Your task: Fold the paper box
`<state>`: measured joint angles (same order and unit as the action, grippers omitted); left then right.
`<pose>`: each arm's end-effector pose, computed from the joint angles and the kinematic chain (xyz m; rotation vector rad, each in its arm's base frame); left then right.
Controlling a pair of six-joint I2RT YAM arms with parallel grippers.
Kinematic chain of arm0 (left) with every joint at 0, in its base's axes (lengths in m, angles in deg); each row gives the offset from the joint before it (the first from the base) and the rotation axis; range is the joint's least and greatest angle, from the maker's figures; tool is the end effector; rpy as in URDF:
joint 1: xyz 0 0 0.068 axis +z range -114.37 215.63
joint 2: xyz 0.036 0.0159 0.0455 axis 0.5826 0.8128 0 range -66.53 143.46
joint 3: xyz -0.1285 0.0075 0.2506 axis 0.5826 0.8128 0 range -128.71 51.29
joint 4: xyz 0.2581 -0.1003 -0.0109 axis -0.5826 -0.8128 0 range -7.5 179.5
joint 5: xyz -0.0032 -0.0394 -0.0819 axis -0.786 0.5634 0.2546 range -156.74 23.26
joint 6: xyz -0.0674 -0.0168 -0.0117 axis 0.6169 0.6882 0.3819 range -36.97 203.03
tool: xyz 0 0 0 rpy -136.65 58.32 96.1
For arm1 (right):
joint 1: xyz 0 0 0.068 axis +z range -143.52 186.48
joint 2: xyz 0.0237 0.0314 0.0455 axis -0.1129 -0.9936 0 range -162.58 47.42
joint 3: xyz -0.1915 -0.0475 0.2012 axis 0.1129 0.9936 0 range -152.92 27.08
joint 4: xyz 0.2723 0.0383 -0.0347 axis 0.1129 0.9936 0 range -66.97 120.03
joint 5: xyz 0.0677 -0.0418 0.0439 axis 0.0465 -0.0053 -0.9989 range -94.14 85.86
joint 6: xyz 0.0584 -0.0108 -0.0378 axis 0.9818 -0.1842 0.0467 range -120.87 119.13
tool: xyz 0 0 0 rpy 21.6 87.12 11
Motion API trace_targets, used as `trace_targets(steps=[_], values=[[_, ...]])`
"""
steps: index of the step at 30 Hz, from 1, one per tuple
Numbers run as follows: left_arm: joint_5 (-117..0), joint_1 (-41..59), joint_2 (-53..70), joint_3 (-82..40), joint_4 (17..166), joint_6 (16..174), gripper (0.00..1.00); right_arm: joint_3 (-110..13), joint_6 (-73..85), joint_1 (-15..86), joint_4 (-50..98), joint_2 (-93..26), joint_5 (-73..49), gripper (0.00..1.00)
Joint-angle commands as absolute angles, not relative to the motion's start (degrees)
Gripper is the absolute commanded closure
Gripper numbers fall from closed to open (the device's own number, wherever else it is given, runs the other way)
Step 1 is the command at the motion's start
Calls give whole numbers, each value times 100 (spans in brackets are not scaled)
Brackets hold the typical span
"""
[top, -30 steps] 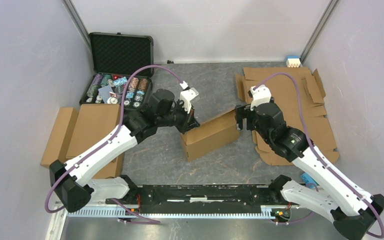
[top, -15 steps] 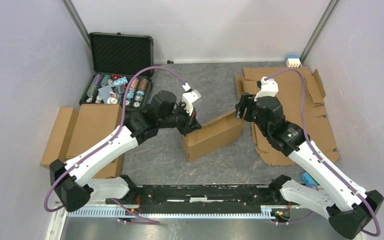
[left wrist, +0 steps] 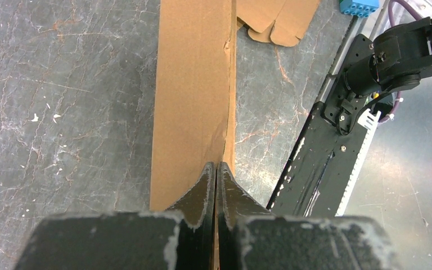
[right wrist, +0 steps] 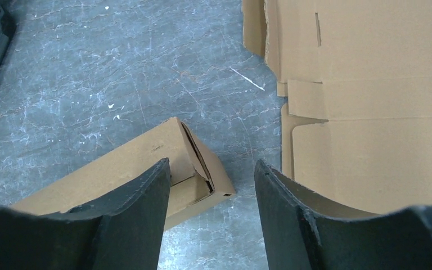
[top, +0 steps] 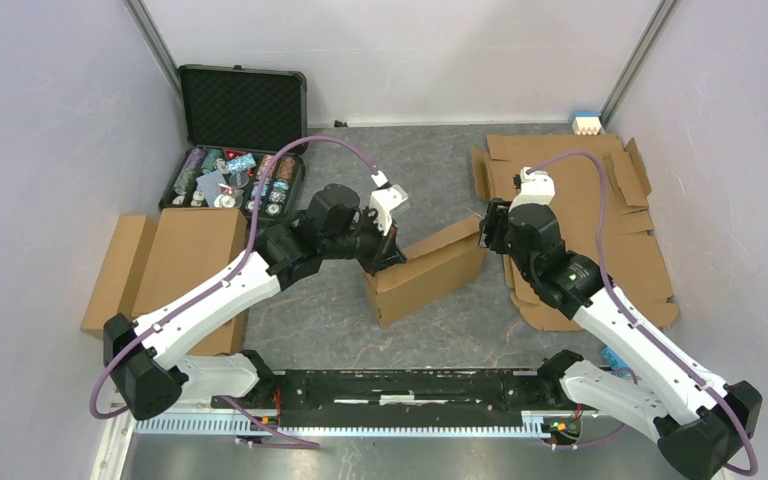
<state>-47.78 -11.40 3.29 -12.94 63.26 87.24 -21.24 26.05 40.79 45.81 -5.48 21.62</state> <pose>0.1916 -0.2331 0.3364 0.9984 1.9839 -0.8648 0.2062 0.1104 0.3125 0.1477 1.9992 0.2245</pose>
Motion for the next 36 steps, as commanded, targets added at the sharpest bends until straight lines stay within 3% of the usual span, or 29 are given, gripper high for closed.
trace_targets(steps=[1, 7, 14, 19, 27, 36], values=[[-4767, -1216, 470, -1252, 6102, 8659, 97, -2676, 2279, 4032, 4590, -541, 2110, 38], [-4863, -1323, 575, -1235, 6111, 8755, 97, -2941, 2271, 4035, 4494, -812, 1862, 39], [-4889, -1389, 599, -1145, 6137, 8824, 96, -1835, 2308, 4032, 4542, -754, 2076, 62], [-4879, -1446, 686, -1072, 6207, 8891, 93, -1726, 2261, 4032, 4536, -675, 2155, 63], [-4899, -1456, 699, -1155, 6231, 9026, 78, -2896, 1909, 4028, 4684, -732, 1998, 62], [-4780, -1454, 432, -556, 6811, 9323, 64, -1904, 1993, 4022, 4407, -901, 1625, 64]])
